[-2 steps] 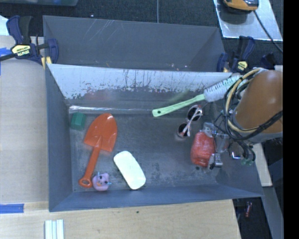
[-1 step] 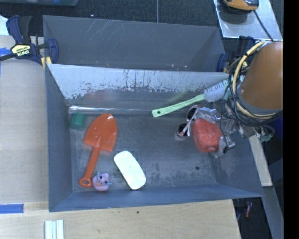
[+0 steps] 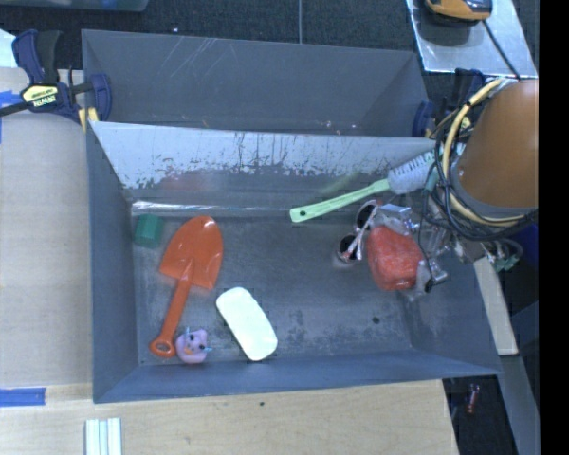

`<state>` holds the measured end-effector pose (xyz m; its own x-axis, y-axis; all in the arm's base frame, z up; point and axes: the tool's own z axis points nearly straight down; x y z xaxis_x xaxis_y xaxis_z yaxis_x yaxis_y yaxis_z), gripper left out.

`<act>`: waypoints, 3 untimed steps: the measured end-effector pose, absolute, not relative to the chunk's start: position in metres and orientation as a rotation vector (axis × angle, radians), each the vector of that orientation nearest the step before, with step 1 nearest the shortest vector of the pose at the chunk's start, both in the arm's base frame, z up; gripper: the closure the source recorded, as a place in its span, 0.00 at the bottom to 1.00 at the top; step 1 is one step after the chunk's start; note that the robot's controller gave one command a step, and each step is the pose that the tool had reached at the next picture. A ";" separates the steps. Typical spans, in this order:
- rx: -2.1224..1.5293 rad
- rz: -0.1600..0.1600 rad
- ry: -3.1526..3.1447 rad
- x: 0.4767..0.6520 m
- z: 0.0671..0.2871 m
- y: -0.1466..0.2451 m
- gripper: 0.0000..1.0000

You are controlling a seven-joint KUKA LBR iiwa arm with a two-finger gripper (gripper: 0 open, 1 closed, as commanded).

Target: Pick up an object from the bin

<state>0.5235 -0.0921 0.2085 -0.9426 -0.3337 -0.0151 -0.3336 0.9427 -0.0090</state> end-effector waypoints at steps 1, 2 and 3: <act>-0.418 -0.010 3.094 0.509 0.182 -0.098 1.00; -0.352 -0.010 3.097 0.540 0.162 -0.094 1.00; -0.277 -0.008 3.110 0.555 0.140 -0.080 1.00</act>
Offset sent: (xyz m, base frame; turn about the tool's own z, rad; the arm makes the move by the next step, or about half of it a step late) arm 0.0232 0.0004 -0.0524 0.1214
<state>0.5549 -0.0798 0.1399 -0.9841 -0.1767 -0.0188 -0.1766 0.9843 -0.0067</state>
